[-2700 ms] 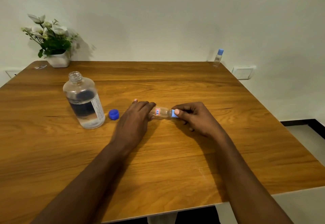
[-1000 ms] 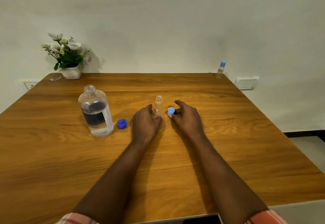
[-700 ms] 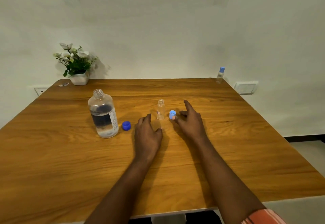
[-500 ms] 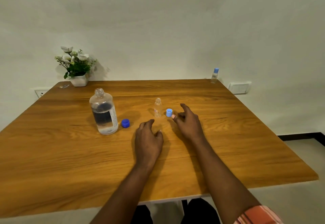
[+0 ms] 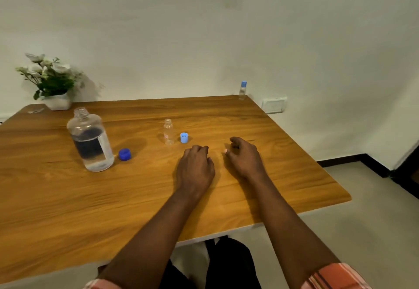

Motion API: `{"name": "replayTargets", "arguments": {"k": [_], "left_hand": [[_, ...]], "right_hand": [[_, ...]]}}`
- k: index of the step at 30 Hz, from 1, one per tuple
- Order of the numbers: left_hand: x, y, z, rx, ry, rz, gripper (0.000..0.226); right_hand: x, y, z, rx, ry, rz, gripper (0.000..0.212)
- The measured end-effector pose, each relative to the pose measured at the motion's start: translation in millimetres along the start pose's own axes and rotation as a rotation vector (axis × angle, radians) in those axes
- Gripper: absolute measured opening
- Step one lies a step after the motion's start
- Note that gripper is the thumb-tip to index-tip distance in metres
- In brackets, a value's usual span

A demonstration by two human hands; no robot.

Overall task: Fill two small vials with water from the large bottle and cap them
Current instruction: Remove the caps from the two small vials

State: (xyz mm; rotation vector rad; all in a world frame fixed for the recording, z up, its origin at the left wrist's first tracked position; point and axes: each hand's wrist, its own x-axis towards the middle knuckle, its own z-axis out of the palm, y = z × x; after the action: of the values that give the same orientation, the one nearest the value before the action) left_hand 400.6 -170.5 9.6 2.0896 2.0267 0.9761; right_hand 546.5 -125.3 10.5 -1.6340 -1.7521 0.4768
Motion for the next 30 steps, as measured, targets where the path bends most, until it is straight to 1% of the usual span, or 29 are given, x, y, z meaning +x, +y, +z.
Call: {"name": "replayTargets", "arguments": {"k": [4,8,12,19,22,24,25,26,30], "left_hand": [[26,18,25,0.03,-0.035,0.052,0.032],[57,33,49,0.127,-0.055,0.099,0.032],[102,45,81,0.162,-0.048,0.085,0.033],[193,50,126,0.187,-0.038,0.065,0.031],[233,49,145,0.192,-0.03,0.054,0.03],[256,46,155,0.183,-0.021,0.058,0.029],[267,45,160,0.184,-0.013,0.065,0.029],[278,44,166,0.188,-0.006,0.071,0.029],[315,40,182,0.201,0.009,0.075,0.03]], "right_hand": [[27,17,-11,-0.025,0.07,0.061,0.049],[60,31,-14,-0.051,0.125,0.103,0.048],[110,48,-13,-0.071,0.147,0.136,0.048],[204,73,-5,-0.107,0.145,0.172,0.055],[248,83,-1,-0.114,0.158,0.156,0.048],[275,89,3,-0.077,0.159,0.147,0.04],[289,91,5,-0.049,0.161,0.15,0.04],[303,94,7,-0.029,0.164,0.156,0.044],[348,101,15,0.005,0.157,0.162,0.071]]}}
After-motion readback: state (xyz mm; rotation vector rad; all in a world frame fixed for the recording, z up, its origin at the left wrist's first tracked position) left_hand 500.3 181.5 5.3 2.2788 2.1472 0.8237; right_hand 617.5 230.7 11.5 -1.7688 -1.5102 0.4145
